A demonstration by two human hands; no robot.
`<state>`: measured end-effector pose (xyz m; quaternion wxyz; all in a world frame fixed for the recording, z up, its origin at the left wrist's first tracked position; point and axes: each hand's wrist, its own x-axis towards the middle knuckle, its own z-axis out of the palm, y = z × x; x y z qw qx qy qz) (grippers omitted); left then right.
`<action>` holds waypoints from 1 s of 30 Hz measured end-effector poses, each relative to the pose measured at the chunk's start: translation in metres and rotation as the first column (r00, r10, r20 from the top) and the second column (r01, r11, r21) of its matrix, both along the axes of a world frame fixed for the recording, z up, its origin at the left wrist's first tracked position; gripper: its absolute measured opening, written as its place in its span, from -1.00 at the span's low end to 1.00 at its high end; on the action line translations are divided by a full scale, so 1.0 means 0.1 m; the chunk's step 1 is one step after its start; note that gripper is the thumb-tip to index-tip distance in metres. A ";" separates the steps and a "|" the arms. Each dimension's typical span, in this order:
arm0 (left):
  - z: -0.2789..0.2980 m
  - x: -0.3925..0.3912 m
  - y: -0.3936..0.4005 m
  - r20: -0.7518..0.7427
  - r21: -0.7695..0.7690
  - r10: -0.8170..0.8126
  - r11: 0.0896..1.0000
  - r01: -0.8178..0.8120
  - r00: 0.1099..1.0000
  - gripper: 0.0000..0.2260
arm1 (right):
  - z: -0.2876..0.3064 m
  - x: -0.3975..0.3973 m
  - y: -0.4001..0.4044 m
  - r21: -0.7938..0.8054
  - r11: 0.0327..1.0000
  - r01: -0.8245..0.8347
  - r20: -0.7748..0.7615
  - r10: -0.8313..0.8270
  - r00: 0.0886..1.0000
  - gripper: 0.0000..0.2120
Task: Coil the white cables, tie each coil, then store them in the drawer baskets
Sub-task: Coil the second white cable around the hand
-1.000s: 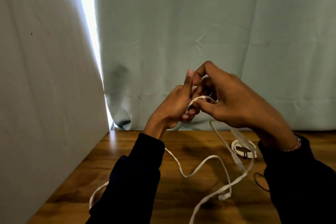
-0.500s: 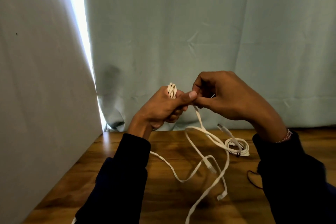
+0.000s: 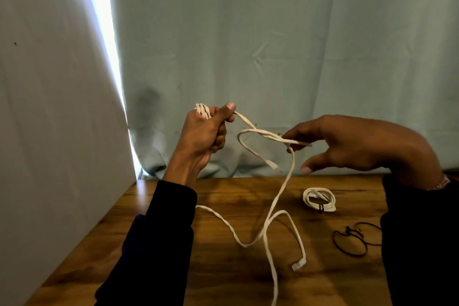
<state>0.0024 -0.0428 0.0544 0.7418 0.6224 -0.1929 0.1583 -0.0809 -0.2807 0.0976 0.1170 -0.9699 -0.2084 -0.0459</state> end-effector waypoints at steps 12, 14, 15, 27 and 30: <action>-0.02 0.11 0.04 -0.044 -0.169 0.169 0.970 -0.174 0.985 -0.74 | -0.03 0.10 0.04 0.331 0.943 -0.004 0.295 -0.099 0.950 -0.91; -0.03 0.12 0.04 -0.037 -0.179 0.181 0.966 -0.185 0.983 -0.74 | -0.03 0.08 0.06 0.473 0.881 -0.020 0.219 -0.095 0.971 -0.92; -0.03 0.12 0.03 -0.031 -0.181 0.190 0.964 -0.193 0.981 -0.73 | -0.02 0.07 0.08 0.518 0.855 -0.011 0.168 -0.090 0.982 -0.92; 0.01 0.08 0.04 -0.036 -0.221 0.196 0.955 -0.199 0.980 -0.74 | -0.20 0.22 0.55 0.737 0.671 0.084 -0.239 0.142 0.960 -0.59; 0.03 0.07 0.06 -0.021 -0.196 0.193 0.961 -0.193 0.981 -0.74 | -0.32 0.35 0.63 0.661 0.747 0.074 -0.097 -0.012 0.995 -0.81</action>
